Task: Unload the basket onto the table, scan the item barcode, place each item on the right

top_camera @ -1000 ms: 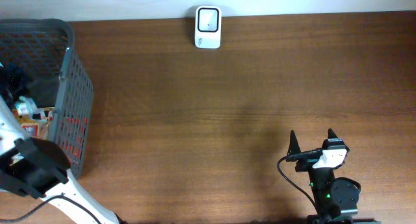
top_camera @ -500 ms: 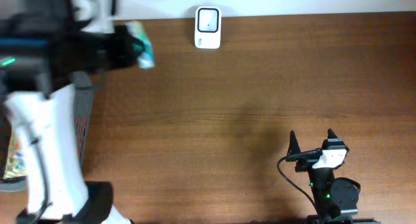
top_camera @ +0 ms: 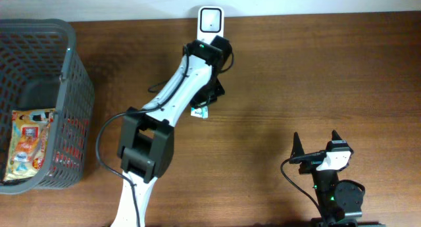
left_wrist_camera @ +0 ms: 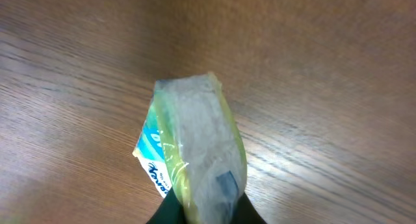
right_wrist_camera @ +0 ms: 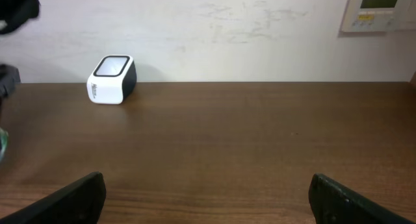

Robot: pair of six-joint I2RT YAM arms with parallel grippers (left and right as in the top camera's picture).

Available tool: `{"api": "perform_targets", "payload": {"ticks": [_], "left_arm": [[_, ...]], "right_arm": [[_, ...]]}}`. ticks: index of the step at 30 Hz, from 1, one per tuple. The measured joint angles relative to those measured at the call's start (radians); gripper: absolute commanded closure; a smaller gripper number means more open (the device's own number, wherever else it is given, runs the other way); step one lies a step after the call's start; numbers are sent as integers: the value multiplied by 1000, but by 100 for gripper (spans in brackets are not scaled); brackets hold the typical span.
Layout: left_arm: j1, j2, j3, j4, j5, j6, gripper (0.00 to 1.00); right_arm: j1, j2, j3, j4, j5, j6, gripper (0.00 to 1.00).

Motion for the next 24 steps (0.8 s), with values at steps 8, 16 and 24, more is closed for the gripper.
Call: {"api": "perform_targets", "payload": {"ticks": [8,16,24], "left_arm": [[39,77,433,-266,-25,208,37],[311,-209,962,-325,-170,576,28],[929,-409,441,-302,-304,669,1]], "right_arm": [[0,-1,0,0,0,0,2],[0,0,0,0,0,0,1],[0,0,0,0,0,0,1]]}}
